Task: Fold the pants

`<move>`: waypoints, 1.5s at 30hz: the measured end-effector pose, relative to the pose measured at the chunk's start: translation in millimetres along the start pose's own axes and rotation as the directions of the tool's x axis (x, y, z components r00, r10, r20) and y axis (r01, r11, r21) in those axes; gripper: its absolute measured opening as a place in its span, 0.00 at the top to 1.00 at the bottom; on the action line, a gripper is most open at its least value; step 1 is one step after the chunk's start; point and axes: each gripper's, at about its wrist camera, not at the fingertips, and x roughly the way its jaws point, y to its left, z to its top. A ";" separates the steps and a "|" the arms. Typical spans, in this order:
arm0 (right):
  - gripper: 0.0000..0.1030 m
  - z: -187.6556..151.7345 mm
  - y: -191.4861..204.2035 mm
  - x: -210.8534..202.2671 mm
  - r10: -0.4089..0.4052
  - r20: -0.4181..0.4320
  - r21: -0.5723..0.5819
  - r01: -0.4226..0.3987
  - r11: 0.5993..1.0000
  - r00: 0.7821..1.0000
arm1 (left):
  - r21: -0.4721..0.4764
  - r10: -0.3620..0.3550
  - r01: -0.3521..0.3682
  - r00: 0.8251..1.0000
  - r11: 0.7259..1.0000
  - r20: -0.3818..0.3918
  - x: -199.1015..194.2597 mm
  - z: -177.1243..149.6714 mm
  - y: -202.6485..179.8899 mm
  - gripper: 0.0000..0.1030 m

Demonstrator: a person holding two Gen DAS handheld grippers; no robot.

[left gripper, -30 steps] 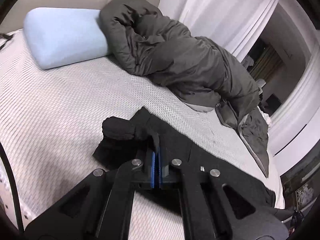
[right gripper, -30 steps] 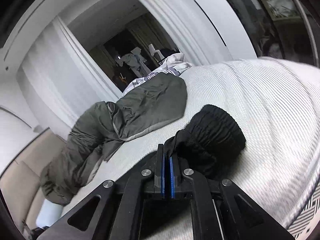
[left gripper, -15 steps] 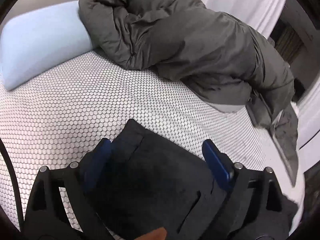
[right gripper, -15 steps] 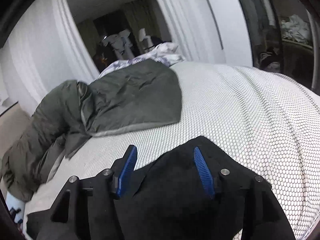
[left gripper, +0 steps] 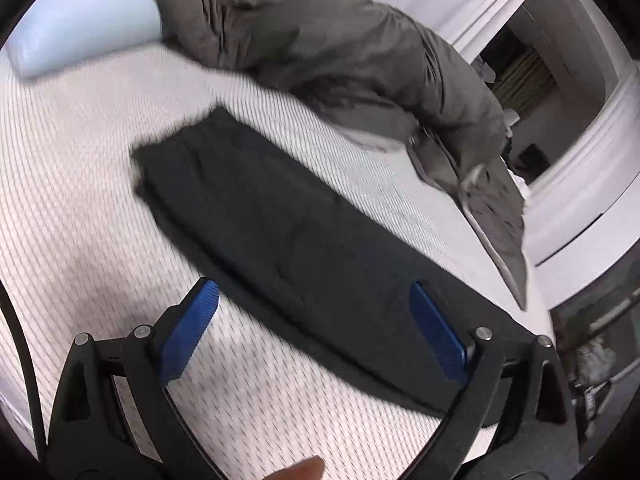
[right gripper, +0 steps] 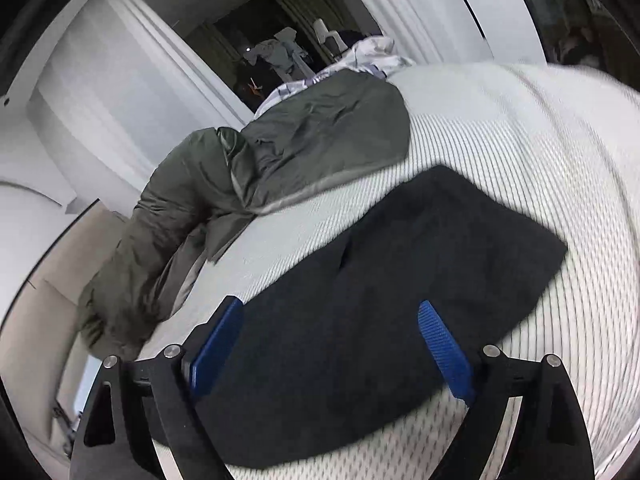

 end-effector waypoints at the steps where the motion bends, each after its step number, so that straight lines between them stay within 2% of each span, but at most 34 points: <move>1: 0.12 -7.7 -2.4 -2.8 0.008 -0.008 0.004 -0.008 1.000 1.000 | -0.013 -0.013 0.012 1.000 1.000 -0.018 2.3 -9.9 0.3 0.10; 5: 0.12 -44.2 -19.2 -12.3 0.038 -0.062 0.028 -0.036 0.999 0.997 | -0.137 -0.091 0.080 0.993 0.987 -0.074 20.5 -35.8 14.0 0.16; 9: 0.12 -60.1 -31.1 -13.3 0.006 -0.101 0.018 -0.004 1.000 0.995 | -0.138 -0.045 0.027 0.991 0.990 -0.130 43.6 -44.0 16.4 0.22; 12: 0.12 -60.8 -39.3 -12.2 0.004 -0.103 0.048 0.001 0.999 0.995 | -0.143 -0.034 0.017 0.993 0.990 -0.115 54.0 -42.5 14.2 0.35; 13: 0.12 -61.0 -41.7 -10.9 0.006 -0.107 0.061 0.001 0.998 0.994 | -0.133 -0.025 0.009 0.993 0.991 -0.113 57.9 -40.9 12.2 0.43; 15: 0.12 -61.0 -44.8 -7.3 0.018 -0.113 0.081 -0.009 0.997 0.993 | -0.113 -0.005 -0.009 0.992 0.994 -0.125 66.8 -38.7 9.4 0.54; 17: 0.12 -60.5 -47.2 -2.0 0.025 -0.127 0.099 -0.013 0.995 0.992 | -0.103 0.021 -0.033 0.994 0.994 -0.111 70.1 -37.4 9.8 0.86; 19: 0.12 -60.7 -51.7 5.6 0.034 -0.149 0.130 -0.014 0.991 0.988 | -0.123 0.007 -0.018 0.996 0.992 -0.092 67.6 -32.5 16.5 0.91; 21: 0.12 -58.0 -58.0 12.5 0.051 -0.155 0.171 -0.024 0.985 0.987 | -0.145 -0.017 0.005 0.997 0.989 -0.080 64.8 -26.0 20.6 0.92; 24: 0.12 -52.1 -67.6 27.9 0.079 -0.164 0.235 -0.038 0.971 0.983 | -0.125 -0.021 0.011 0.997 0.992 -0.073 60.8 -21.3 19.7 0.92; 26: 0.23 -43.6 -73.4 42.7 0.093 -0.150 0.273 -0.050 0.961 0.984 | -0.129 -0.024 0.014 0.997 0.992 -0.078 61.8 -19.6 21.7 0.92; 29: 0.60 -35.9 -80.7 65.5 0.093 -0.129 0.313 -0.048 0.949 0.987 | -0.128 -0.022 0.012 0.997 0.992 -0.078 63.6 -16.4 22.3 0.93; 30: 0.82 -36.2 -82.5 70.5 0.087 -0.124 0.326 -0.042 0.944 0.988 | -0.122 -0.023 0.015 0.997 0.992 -0.070 61.6 -14.6 22.1 0.93; 31: 0.91 -36.6 -83.9 73.3 0.085 -0.118 0.337 -0.041 0.941 0.989 | -0.112 -0.026 0.019 0.998 0.993 -0.063 59.1 -13.7 21.2 0.94; 34: 0.96 -37.9 -78.7 68.3 0.070 -0.101 0.326 -0.033 0.945 0.992 | -0.077 -0.021 0.019 0.999 0.997 -0.033 40.2 -15.5 22.1 0.94; 36: 0.96 -42.1 -67.0 49.8 0.066 -0.083 0.262 -0.042 0.964 0.994 | -0.040 0.010 -0.011 1.000 0.999 -0.007 19.9 -22.4 25.5 0.94; 38: 0.96 -52.8 -58.4 29.1 0.082 -0.081 0.222 -0.062 0.973 0.993 | -0.044 0.024 -0.024 1.000 0.999 0.003 -1.6 -32.5 35.1 0.94; 42: 0.96 -89.0 -62.5 -14.6 0.103 -0.086 0.211 -0.083 0.974 0.991 | -0.064 0.008 -0.009 1.000 0.998 -0.021 -43.1 -57.9 71.9 0.94; 45: 0.95 -111.6 -68.5 -35.1 0.112 -0.090 0.184 -0.094 0.978 0.990 | -0.053 0.026 -0.029 0.998 0.998 -0.048 -53.9 -70.5 90.4 0.89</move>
